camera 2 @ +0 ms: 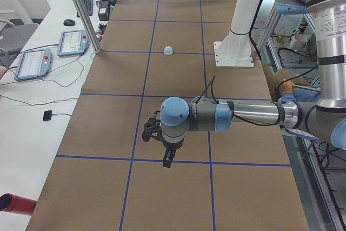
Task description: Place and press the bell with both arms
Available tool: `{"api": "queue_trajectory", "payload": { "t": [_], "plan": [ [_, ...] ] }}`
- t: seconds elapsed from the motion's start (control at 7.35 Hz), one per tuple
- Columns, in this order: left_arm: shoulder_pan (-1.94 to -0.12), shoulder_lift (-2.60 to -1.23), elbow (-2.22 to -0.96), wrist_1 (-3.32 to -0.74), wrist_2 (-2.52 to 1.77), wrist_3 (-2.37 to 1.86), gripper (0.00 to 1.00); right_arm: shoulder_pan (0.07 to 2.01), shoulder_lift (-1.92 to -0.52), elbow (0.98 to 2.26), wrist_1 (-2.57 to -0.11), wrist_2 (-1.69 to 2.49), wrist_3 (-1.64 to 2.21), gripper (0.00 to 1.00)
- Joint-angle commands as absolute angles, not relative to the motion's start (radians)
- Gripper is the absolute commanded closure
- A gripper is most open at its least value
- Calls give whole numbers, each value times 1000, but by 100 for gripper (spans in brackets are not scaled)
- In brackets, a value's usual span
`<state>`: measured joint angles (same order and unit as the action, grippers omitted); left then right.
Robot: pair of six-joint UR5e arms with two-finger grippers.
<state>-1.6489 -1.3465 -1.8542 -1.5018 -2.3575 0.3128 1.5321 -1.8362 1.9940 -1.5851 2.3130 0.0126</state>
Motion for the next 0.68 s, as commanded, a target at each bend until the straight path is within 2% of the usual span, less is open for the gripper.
{"api": "queue_trajectory", "payload": {
  "t": [0.0,0.54],
  "plan": [
    [-1649,-1345,-1862,-1503,-2358,304,1,1539,-1836,1991,-1585,2324,9,0],
    [-1651,-1345,-1864,-1508,-2352,298,0,1539,-1833,1979,-1586,2315,5,0]
  ]
}}
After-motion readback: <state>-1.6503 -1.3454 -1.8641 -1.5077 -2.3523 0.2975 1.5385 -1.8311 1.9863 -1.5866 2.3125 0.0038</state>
